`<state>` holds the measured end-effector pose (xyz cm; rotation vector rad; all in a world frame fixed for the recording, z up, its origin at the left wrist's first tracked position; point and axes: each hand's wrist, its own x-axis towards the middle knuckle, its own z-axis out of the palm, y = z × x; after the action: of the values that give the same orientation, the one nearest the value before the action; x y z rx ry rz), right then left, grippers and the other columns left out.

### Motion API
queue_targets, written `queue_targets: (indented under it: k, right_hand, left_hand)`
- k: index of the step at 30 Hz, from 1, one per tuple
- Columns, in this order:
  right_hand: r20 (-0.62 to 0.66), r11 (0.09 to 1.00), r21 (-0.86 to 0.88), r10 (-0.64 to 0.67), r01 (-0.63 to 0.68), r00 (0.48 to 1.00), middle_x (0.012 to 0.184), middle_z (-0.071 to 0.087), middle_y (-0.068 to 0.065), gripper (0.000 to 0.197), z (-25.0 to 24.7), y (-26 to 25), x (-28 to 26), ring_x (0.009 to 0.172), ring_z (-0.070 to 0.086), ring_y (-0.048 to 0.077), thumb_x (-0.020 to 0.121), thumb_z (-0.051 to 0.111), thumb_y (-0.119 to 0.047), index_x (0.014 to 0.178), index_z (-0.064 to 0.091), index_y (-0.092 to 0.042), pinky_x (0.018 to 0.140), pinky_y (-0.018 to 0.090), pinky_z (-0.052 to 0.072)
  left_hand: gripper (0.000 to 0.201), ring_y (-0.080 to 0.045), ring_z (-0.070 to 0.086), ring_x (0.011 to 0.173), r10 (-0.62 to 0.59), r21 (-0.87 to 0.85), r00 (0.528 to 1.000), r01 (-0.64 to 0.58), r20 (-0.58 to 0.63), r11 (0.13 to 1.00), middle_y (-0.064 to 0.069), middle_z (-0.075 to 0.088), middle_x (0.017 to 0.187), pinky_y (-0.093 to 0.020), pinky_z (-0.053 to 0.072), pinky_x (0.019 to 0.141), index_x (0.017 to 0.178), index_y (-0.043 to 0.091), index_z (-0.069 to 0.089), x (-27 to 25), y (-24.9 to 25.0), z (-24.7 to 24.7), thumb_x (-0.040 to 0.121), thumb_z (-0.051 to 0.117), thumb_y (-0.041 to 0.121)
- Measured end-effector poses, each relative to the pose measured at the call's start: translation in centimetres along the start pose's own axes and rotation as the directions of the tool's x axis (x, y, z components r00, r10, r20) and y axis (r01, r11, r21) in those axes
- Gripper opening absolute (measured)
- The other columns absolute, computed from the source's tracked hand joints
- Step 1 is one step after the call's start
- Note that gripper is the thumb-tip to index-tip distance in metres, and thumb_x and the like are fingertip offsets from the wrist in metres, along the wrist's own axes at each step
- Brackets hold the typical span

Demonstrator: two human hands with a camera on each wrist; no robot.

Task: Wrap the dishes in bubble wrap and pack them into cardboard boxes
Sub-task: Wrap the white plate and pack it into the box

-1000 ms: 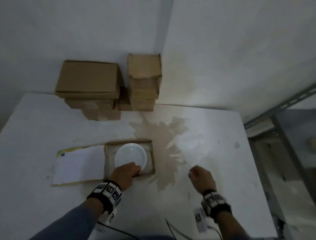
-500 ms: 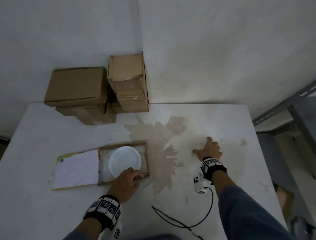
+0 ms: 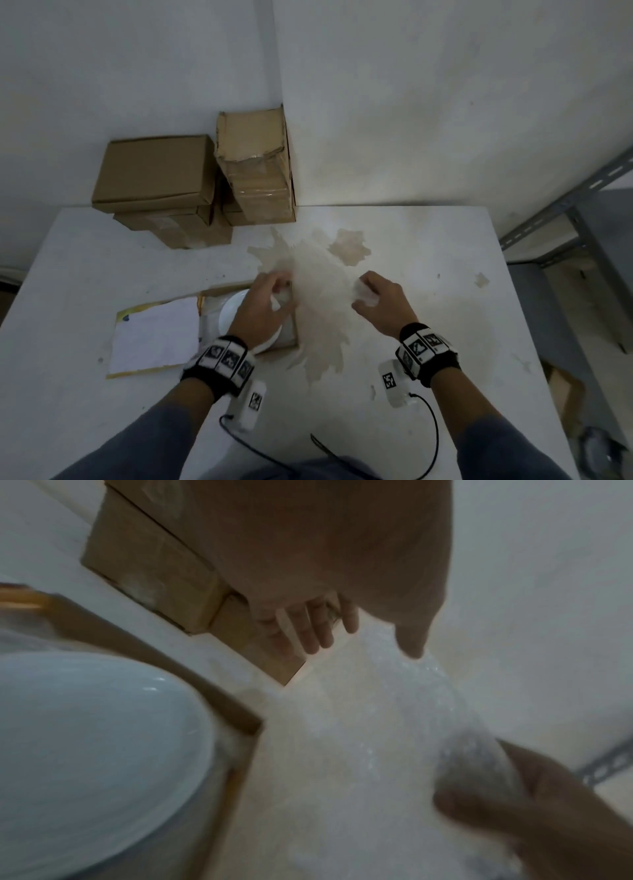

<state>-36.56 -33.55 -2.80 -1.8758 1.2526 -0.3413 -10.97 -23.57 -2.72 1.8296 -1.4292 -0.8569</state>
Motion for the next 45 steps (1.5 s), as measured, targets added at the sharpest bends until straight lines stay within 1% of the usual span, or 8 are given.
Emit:
queue_targets:
  k: [4, 11, 18, 23, 26, 36, 41, 45]
  right_hand:
    - [-0.079, 0.986, -0.102, -0.140, 0.132, 0.987, 0.082, 0.060, -0.013, 0.023, -1.3, -3.3, 0.1, 0.073, 0.055, 0.013, 0.078, 0.069, -0.012, 0.087, 0.055, -0.028, 0.063, 0.027, 0.045]
    - [-0.125, 0.968, -0.142, -0.226, 0.208, 0.966, 0.084, 0.062, -0.010, 0.020, -4.5, -7.2, 0.5, 0.075, 0.057, 0.013, 0.074, 0.076, -0.019, 0.087, 0.062, -0.023, 0.064, 0.026, 0.046]
    - [-0.155, 0.968, 0.163, -0.167, 0.192, 0.974, 0.066, 0.064, -0.013, 0.011, -6.6, -10.2, 1.1, 0.063, 0.058, 0.007, 0.080, 0.075, -0.018, 0.073, 0.067, -0.023, 0.060, 0.024, 0.045]
    - [-0.220, 0.865, 0.461, -0.105, 0.198, 0.970, 0.086, 0.071, 0.009, 0.023, -7.8, -13.0, 1.6, 0.078, 0.066, 0.022, 0.080, 0.074, -0.004, 0.099, 0.069, -0.016, 0.073, 0.042, 0.057]
    - [-0.221, 0.750, 0.635, -0.053, 0.185, 0.974, 0.087, 0.071, 0.015, 0.017, -9.0, -14.8, 1.4, 0.077, 0.067, 0.025, 0.089, 0.061, 0.001, 0.104, 0.068, -0.003, 0.073, 0.037, 0.058]
    - [-0.342, 0.727, 0.643, -0.010, 0.242, 0.940, 0.081, 0.075, 0.012, 0.022, -9.7, -14.9, 2.4, 0.070, 0.068, 0.020, 0.082, 0.072, 0.005, 0.104, 0.069, 0.000, 0.075, 0.031, 0.058]
    - [-0.347, 0.754, 0.612, -0.016, 0.239, 0.938, 0.088, 0.073, 0.021, 0.031, -9.6, -14.6, 2.5, 0.076, 0.069, 0.024, 0.080, 0.075, 0.004, 0.110, 0.065, 0.002, 0.079, 0.037, 0.058]
    - [-0.275, 0.855, 0.433, -0.175, 0.285, 0.945, 0.081, 0.075, 0.011, 0.027, -9.2, -15.4, 2.5, 0.074, 0.069, 0.024, 0.079, 0.072, 0.008, 0.098, 0.068, -0.010, 0.077, 0.036, 0.056]
  left_hand:
    - [0.051, -0.010, 0.054, 0.113, -0.157, -0.398, 0.977, 0.089, -0.141, 0.913, 0.010, 0.056, 0.116, -0.033, 0.050, 0.092, 0.117, 0.043, 0.055, 3.7, 5.0, -1.8, 0.072, 0.072, 0.062]
    - [0.012, -0.011, 0.050, 0.069, -0.037, -0.284, 0.979, -0.022, -0.199, 0.959, 0.004, 0.064, 0.078, -0.026, 0.041, 0.069, 0.082, 0.026, 0.070, 4.4, 6.3, -5.5, 0.085, 0.073, 0.037]
    - [0.051, -0.008, 0.057, 0.099, 0.008, -0.060, 0.986, -0.018, -0.169, 0.998, 0.007, 0.060, 0.109, -0.027, 0.047, 0.083, 0.101, 0.021, 0.069, 3.7, 7.2, -8.9, 0.073, 0.072, 0.063]
    - [0.026, -0.017, 0.069, 0.069, 0.036, -0.092, 0.997, -0.042, -0.069, 0.995, -0.002, 0.073, 0.073, -0.032, 0.054, 0.068, 0.075, 0.011, 0.073, 4.3, 10.6, -11.5, 0.083, 0.075, 0.035]
    - [0.021, -0.018, 0.072, 0.076, -0.033, -0.255, 0.996, 0.010, -0.084, 0.967, -0.007, 0.075, 0.081, -0.032, 0.058, 0.071, 0.085, 0.007, 0.075, 4.4, 11.4, -12.8, 0.082, 0.078, 0.027]
    - [0.050, -0.029, 0.072, 0.095, -0.063, -0.555, 0.998, 0.051, -0.003, 0.830, -0.015, 0.073, 0.106, -0.034, 0.061, 0.072, 0.124, 0.004, 0.062, 3.5, 12.0, -14.3, 0.077, 0.074, -0.004]
    - [0.058, -0.024, 0.069, 0.101, -0.022, -0.331, 0.999, 0.037, 0.048, 0.943, -0.004, 0.070, 0.110, -0.037, 0.061, 0.079, 0.120, 0.024, 0.065, 3.5, 11.3, -14.6, 0.071, 0.081, -0.002]
    - [0.053, 0.004, 0.054, 0.107, 0.052, 0.015, 0.993, -0.054, 0.107, 0.998, 0.021, 0.060, 0.117, -0.021, 0.047, 0.083, 0.122, 0.038, 0.061, 3.2, 12.7, -13.8, 0.074, 0.083, 0.040]
